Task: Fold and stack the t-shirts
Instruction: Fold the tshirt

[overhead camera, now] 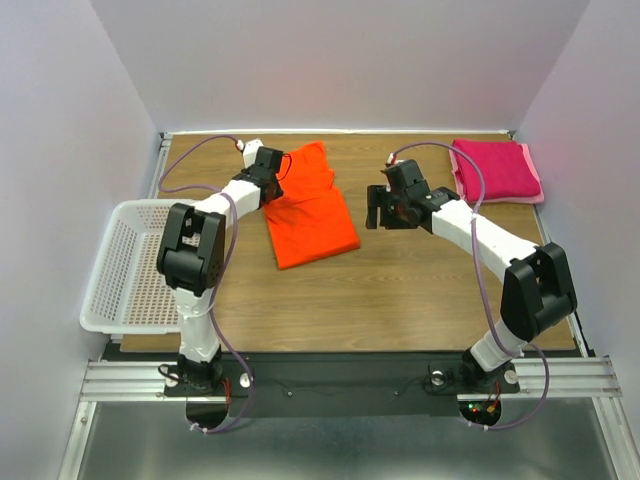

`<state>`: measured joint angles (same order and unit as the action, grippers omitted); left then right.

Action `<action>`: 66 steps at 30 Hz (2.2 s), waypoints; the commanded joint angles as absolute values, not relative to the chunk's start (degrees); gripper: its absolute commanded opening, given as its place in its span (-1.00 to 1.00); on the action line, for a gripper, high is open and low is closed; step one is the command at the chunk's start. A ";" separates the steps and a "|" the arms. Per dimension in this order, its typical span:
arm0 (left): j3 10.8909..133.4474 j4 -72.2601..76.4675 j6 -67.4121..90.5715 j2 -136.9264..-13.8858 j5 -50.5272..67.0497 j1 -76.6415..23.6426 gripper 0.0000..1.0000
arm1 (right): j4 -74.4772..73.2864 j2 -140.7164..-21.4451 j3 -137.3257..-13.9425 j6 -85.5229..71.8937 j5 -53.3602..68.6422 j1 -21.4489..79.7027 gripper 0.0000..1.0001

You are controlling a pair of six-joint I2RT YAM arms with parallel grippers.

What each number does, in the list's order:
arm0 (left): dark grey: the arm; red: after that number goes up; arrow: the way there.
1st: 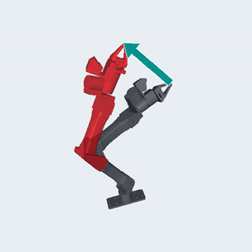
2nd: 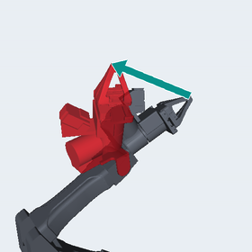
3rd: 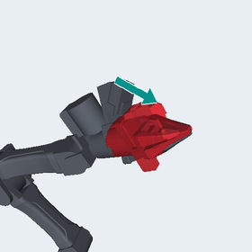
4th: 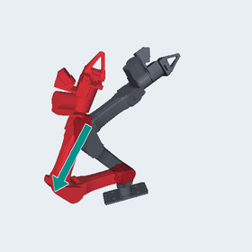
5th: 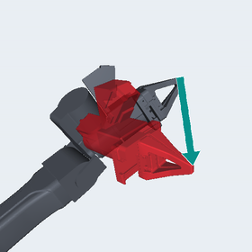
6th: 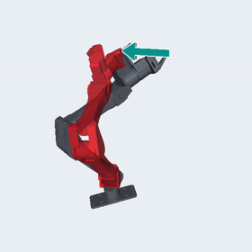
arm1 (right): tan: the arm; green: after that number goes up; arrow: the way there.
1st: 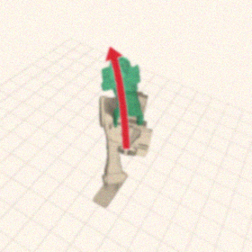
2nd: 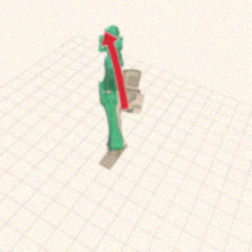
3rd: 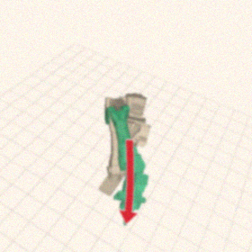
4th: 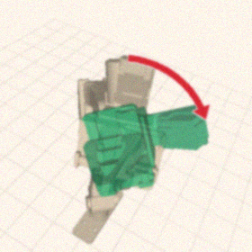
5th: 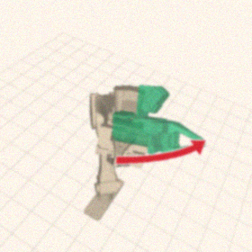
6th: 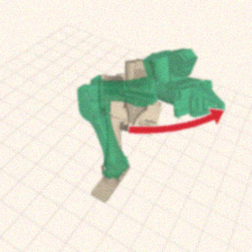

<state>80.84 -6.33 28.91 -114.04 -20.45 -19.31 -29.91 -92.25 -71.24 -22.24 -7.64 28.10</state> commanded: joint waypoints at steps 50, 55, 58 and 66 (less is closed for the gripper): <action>31.01 10.30 47.40 -75.84 -4.64 -24.17 -0.78 | 27.97 -112.32 -61.33 -37.27 47.46 19.34 -0.86; 43.05 9.40 42.19 -81.82 -5.36 -21.10 -0.76 | 24.53 -117.67 -76.71 -37.18 47.11 19.34 -0.86; 48.85 10.19 40.43 -86.82 -4.22 -18.64 -0.73 | 23.38 -122.86 -83.04 -37.88 46.67 19.34 -0.86; 60.11 9.67 38.23 -102.29 -2.46 -15.21 -0.73 | 20.48 -136.04 -99.75 -38.58 45.44 19.34 -0.86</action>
